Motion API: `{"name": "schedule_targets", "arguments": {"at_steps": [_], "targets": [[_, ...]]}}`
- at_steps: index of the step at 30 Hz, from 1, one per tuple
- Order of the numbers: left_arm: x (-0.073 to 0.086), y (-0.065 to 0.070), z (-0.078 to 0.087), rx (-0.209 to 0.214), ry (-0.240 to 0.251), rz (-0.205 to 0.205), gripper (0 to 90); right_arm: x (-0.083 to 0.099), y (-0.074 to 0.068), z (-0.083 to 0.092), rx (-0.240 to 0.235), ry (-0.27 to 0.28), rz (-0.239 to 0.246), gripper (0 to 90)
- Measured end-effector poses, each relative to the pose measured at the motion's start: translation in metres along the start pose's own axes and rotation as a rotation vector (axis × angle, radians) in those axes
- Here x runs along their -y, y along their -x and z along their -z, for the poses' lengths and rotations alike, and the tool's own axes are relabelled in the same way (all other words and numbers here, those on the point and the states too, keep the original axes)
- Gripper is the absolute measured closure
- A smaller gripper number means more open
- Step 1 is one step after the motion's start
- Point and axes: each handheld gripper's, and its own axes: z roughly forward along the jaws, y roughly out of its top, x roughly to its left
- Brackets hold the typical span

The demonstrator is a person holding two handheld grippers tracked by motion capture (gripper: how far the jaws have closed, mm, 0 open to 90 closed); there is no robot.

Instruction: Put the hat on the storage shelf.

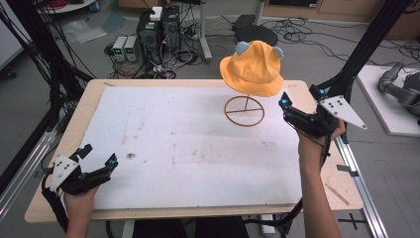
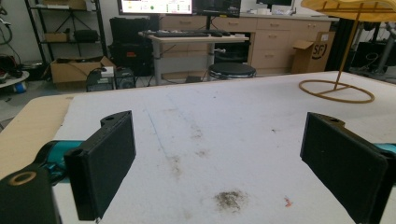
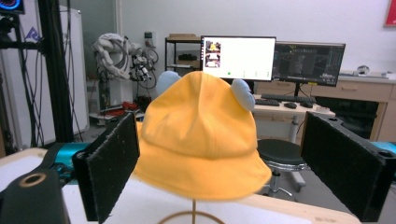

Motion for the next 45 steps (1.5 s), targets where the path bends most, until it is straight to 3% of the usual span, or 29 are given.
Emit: {"name": "schedule_targets", "arguments": {"at_steps": [4,14,21,25,32,45], "targets": [[-0.001,0.003,-0.004,0.010,0.004,0.004,10.7,0.005,0.005,0.022,0.001,0.005,0.004,11.9],[-0.008,0.004,-0.005,0.015,0.038,0.021,10.8,0.040,0.024,0.065,-0.007,-0.008,-0.080,11.9],[-0.010,0.005,-0.005,0.018,0.052,0.009,10.7,0.066,0.035,0.085,-0.016,-0.010,-0.068,11.9],[-0.010,0.007,-0.006,0.020,0.054,0.001,10.7,0.078,0.040,0.089,-0.019,0.001,-0.078,11.9],[-0.011,0.009,-0.007,0.024,0.061,-0.016,10.7,0.101,0.048,0.088,-0.025,-0.045,-0.089,11.9],[-0.012,0.010,-0.006,0.022,0.068,-0.019,10.7,0.113,0.044,0.087,-0.080,-0.056,-0.111,11.9]]}}
